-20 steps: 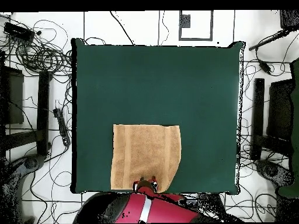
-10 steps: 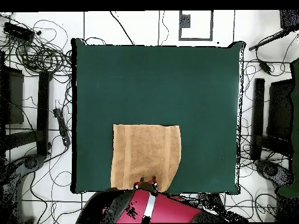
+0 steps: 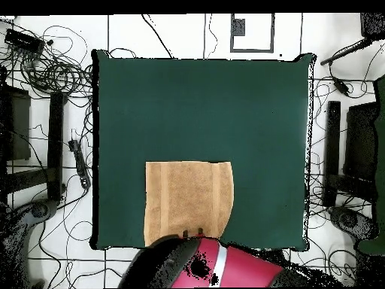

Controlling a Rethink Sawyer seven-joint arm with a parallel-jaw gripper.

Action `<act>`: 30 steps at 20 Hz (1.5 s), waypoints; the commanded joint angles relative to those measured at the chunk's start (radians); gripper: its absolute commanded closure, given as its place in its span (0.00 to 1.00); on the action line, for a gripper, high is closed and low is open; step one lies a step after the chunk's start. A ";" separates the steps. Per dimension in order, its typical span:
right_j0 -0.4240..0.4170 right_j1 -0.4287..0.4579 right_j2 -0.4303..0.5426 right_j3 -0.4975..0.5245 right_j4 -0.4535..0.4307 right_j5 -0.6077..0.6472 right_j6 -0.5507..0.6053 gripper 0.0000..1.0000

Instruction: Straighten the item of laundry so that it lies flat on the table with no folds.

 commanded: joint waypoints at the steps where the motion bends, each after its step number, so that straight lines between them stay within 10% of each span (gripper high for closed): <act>1: -0.058 0.131 -0.039 -0.138 0.023 0.147 0.109 0.00; 20: -0.136 0.175 -0.038 -0.198 -0.038 0.145 0.098 0.00; 30: -0.004 0.090 -0.013 -0.155 0.043 0.137 0.121 0.00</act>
